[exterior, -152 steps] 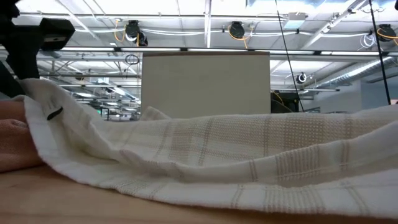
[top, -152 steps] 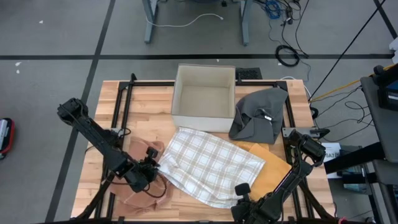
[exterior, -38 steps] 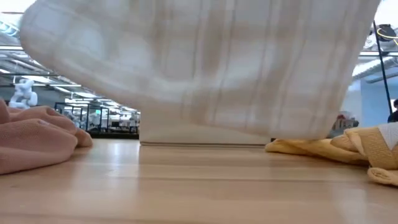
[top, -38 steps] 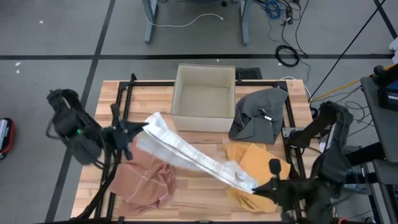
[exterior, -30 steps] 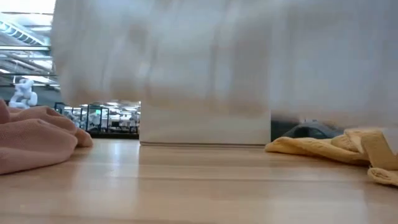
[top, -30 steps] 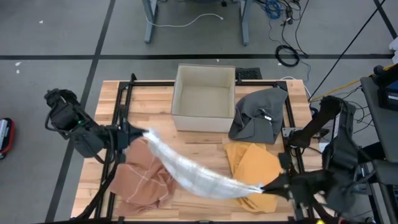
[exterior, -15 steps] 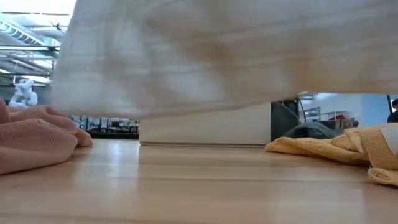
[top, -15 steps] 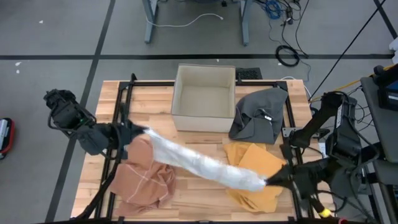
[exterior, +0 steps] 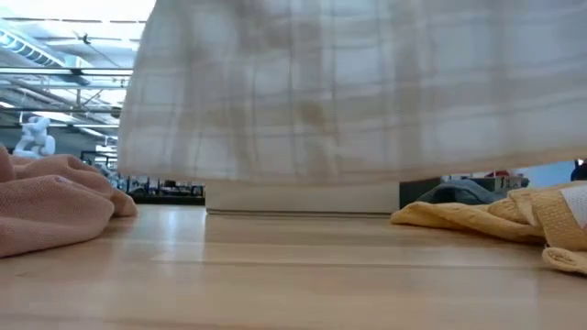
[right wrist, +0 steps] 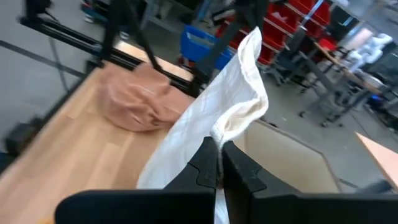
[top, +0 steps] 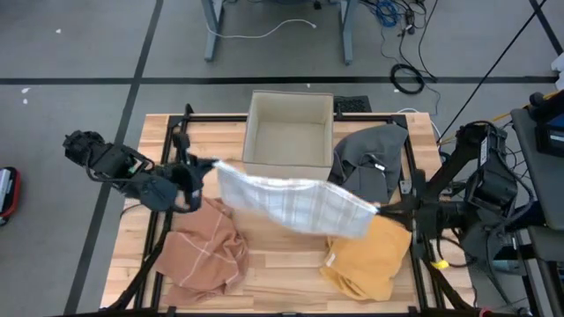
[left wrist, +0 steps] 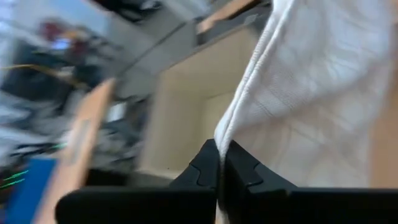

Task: Fold towel
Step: Fold the white patterned towel

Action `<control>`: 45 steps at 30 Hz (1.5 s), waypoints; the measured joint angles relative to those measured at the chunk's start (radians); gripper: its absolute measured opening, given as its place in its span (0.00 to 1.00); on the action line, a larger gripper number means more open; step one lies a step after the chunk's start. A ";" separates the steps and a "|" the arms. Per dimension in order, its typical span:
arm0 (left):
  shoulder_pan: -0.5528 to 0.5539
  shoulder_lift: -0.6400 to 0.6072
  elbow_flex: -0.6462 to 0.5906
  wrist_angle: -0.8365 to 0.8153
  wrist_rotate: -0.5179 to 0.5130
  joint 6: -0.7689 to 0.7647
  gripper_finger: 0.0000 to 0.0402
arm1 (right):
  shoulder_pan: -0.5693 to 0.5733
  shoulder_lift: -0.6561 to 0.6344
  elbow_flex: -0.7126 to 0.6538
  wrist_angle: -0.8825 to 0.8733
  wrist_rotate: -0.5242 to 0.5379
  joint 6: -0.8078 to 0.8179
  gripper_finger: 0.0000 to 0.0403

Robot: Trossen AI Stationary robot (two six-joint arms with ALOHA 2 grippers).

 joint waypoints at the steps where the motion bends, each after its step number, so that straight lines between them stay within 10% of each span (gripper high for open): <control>1: 0.016 0.005 0.000 0.006 -0.036 0.016 0.01 | -0.012 -0.009 0.000 -0.013 0.002 0.000 0.00; 7: 0.083 0.009 0.000 0.028 -0.061 0.010 0.02 | -0.054 -0.045 0.000 -0.060 -0.008 0.017 0.00; 17: -0.001 0.008 -0.188 -0.042 0.524 -0.249 0.02 | -0.049 0.015 -0.180 -0.019 -0.380 0.337 0.00; 23: -0.062 0.018 -0.490 0.205 0.706 -0.339 0.02 | -0.026 0.078 -0.481 0.389 -0.552 0.443 0.00; 33: -0.205 0.016 -0.774 0.638 0.736 -0.419 0.04 | 0.012 0.289 -0.647 0.866 -0.563 0.390 0.00; 45: -0.282 0.016 -0.864 0.877 0.691 -0.510 0.37 | -0.009 0.406 -0.645 1.007 -0.585 0.353 0.00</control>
